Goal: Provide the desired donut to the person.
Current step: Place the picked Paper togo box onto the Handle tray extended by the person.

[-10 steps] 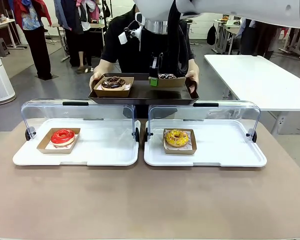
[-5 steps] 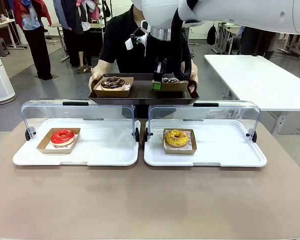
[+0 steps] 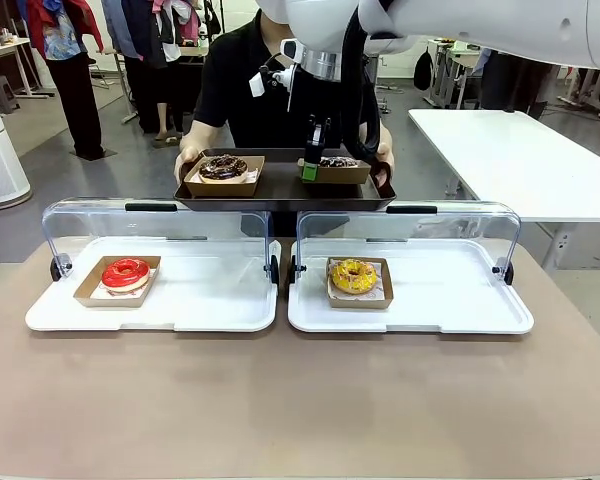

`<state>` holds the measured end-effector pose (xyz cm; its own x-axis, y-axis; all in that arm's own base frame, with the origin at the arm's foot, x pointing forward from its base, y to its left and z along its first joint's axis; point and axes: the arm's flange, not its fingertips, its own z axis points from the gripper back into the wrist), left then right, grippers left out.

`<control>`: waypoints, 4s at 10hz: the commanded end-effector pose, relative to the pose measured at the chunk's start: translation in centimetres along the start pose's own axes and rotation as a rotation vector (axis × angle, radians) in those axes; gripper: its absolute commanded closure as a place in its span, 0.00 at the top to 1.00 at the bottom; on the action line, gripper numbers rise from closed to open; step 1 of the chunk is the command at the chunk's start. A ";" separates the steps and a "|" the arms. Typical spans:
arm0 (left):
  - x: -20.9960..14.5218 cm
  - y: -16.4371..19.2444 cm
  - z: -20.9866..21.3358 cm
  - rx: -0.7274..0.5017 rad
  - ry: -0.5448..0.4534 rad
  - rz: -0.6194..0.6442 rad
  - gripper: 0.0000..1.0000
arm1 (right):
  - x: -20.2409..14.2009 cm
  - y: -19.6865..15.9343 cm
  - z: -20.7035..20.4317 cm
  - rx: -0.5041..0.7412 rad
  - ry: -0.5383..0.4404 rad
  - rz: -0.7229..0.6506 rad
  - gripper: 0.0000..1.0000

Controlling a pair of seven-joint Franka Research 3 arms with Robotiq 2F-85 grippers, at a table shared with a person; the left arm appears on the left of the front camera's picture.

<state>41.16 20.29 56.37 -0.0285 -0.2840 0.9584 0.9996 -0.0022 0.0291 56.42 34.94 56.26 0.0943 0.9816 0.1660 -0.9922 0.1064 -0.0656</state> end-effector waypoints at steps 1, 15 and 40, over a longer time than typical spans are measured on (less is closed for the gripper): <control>0.2 -0.1 0.2 -0.001 -0.009 -0.004 1.00 | -0.3 0.0 -0.2 0.023 -0.023 0.008 0.02; 0.2 -0.1 0.2 -0.001 -0.009 -0.004 1.00 | -0.8 -0.2 -0.2 0.099 -0.002 0.023 1.00; 0.2 -0.1 0.2 -0.001 -0.009 -0.004 1.00 | -33.4 8.7 9.0 0.024 0.067 0.029 1.00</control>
<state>41.17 20.35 56.31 -0.0269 -0.2834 0.9586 0.9996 -0.0011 0.0277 44.01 1.78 58.76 0.0720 0.9913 0.1100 -0.9957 0.0779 -0.0501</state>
